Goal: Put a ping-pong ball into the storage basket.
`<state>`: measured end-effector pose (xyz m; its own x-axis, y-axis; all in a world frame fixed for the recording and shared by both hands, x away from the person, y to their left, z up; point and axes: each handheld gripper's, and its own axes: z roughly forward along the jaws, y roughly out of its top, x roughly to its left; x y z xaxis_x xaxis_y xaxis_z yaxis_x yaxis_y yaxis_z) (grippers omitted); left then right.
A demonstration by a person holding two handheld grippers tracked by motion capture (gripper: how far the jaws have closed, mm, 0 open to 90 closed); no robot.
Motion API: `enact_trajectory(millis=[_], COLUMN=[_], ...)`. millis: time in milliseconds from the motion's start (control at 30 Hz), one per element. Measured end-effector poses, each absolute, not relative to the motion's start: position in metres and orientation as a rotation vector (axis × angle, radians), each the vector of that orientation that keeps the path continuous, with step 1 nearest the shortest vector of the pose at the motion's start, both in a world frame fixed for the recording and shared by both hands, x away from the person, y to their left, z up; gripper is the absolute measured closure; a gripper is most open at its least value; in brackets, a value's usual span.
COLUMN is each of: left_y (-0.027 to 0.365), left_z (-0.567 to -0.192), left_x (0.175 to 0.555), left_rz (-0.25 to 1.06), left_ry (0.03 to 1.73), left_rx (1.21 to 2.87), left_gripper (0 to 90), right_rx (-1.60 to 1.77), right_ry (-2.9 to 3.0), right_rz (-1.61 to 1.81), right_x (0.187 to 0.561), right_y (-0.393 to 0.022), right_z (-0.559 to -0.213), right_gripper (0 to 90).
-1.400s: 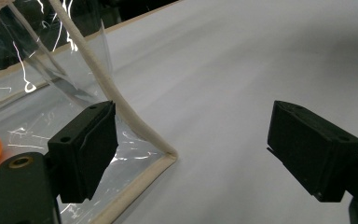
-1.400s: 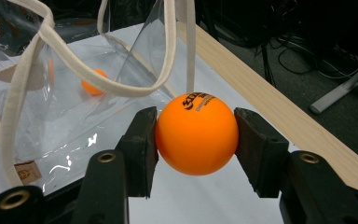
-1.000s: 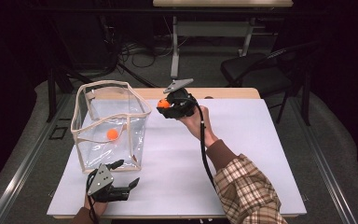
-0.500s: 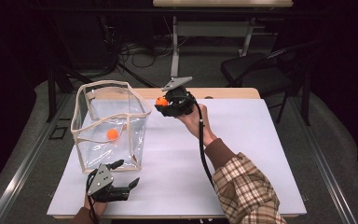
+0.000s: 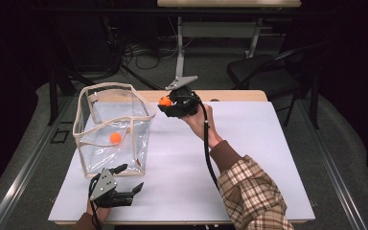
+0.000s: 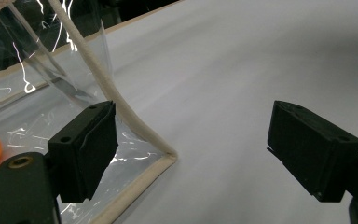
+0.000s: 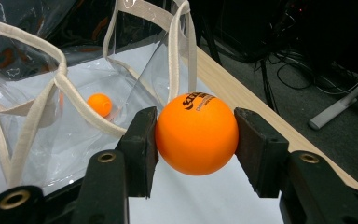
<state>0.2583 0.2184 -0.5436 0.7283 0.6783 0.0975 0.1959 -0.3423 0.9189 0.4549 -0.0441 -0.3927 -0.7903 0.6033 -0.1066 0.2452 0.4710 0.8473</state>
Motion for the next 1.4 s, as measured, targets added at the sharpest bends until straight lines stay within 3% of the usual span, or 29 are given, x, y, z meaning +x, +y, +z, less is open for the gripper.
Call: enact_trajectory(millis=[1400], left_y=[0.218], left_z=[-0.544], left_x=[0.258], left_rz=[0.580], left_ry=[0.675], left_rx=[1.894], left_gripper=[15.9], right_rx=[0.674], right_ry=[2.317], right_rz=[1.284], right_x=[0.461], right_y=[-0.026], right_z=[-0.376], right_gripper=[51.0])
